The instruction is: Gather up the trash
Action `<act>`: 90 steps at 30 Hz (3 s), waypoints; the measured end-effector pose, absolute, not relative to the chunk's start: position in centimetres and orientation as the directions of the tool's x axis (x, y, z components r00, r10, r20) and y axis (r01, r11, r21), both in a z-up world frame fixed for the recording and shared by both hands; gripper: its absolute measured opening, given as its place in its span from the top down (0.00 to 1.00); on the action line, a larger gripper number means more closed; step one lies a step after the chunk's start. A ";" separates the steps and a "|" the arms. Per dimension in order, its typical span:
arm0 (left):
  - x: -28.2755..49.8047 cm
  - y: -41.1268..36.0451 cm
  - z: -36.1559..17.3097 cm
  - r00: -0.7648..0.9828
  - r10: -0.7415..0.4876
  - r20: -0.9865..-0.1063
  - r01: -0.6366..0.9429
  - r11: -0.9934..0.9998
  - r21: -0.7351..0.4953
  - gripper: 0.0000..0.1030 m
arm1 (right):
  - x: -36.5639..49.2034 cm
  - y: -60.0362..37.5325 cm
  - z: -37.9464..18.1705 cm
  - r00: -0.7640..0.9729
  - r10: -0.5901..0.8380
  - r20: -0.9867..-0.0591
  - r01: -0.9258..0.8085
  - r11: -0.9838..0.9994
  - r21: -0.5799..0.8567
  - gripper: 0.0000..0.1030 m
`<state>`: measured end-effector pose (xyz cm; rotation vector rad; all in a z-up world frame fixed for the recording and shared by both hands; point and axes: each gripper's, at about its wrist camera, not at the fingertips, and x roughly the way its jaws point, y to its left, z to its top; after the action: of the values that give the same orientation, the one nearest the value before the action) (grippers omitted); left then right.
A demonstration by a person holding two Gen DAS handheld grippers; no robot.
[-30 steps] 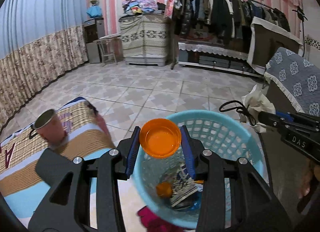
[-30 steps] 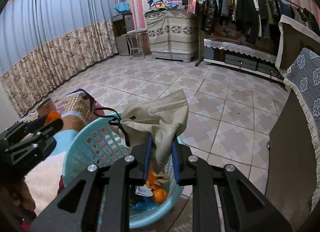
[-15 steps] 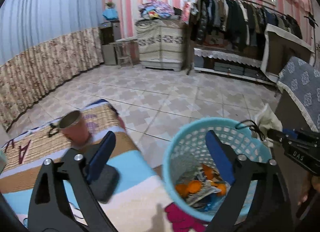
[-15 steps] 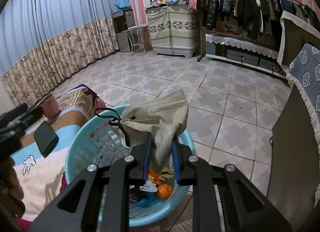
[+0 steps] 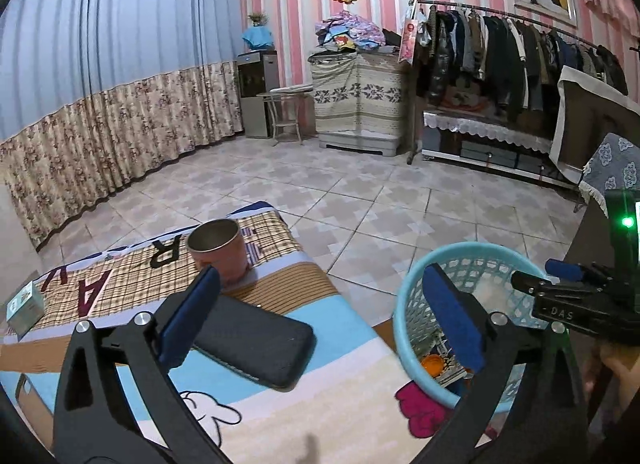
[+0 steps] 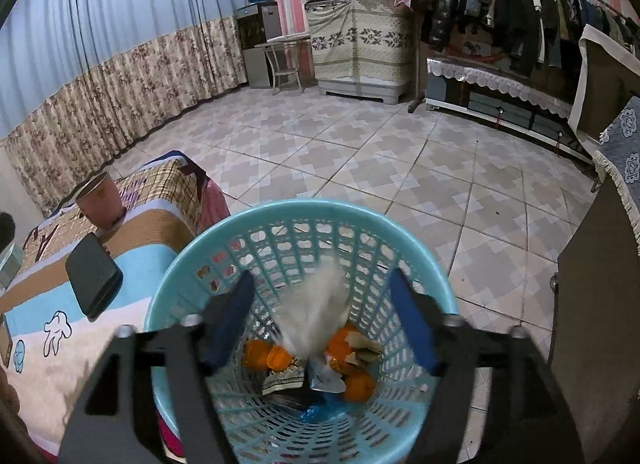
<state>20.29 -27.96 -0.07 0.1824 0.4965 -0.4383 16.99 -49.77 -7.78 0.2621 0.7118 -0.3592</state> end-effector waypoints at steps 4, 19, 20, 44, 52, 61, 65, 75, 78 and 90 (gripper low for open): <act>20.3 -26.8 0.1 0.795 -0.351 -0.494 0.435 0.898 0.063 0.05 | 17.4 -49.8 -8.2 0.702 -0.200 -0.683 0.411 0.897 0.161 0.12; 17.7 -21.6 1.8 0.841 -0.313 -0.441 0.380 0.922 0.071 0.05 | 15.9 -45.8 -5.6 0.750 -0.250 -0.612 0.404 0.906 0.126 0.04; 17.5 -21.2 1.8 0.844 -0.311 -0.437 0.377 0.924 0.069 0.05 | 15.7 -45.3 -5.2 0.756 -0.252 -0.604 0.399 0.909 0.120 0.04; 10.9 -8.8 1.4 0.898 -0.142 -0.416 0.193 0.978 0.083 0.05 | 8.7 -29.7 -1.5 0.871 -0.147 -0.470 0.209 0.975 0.082 0.04; 8.5 -6.7 0.0 0.896 -0.122 -0.428 0.167 0.984 0.069 0.05 | 6.2 -26.2 -2.8 0.875 -0.144 -0.462 0.209 0.973 0.093 0.04; 7.2 -5.2 -1.6 0.889 -0.116 -0.443 0.156 0.986 0.056 0.05 | 4.3 -24.4 -3.7 0.894 -0.166 -0.417 0.211 0.975 0.066 0.04; 6.9 -4.9 -2.4 0.885 -0.123 -0.449 0.160 0.986 0.046 0.05 | 3.7 -23.7 -3.5 0.900 -0.164 -0.403 0.204 0.977 0.059 0.04; 5.9 -4.5 -3.1 0.884 -0.149 -0.443 0.180 0.983 0.029 0.05 | 3.2 -23.3 -3.4 0.902 -0.166 -0.398 0.204 0.977 0.054 0.04; 5.6 -4.6 -2.9 0.888 -0.156 -0.433 0.188 0.982 0.032 0.05 | 3.0 -23.0 -3.0 0.906 -0.168 -0.388 0.202 0.978 0.049 0.04; 5.0 -4.5 -2.4 0.899 -0.152 -0.411 0.180 0.983 0.031 0.05 | 2.5 -22.5 -2.3 0.915 -0.167 -0.368 0.194 0.980 0.038 0.04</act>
<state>5.03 -4.50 -2.36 0.0684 0.4194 -0.1722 2.49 -22.49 -2.32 0.0746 0.3725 -0.1860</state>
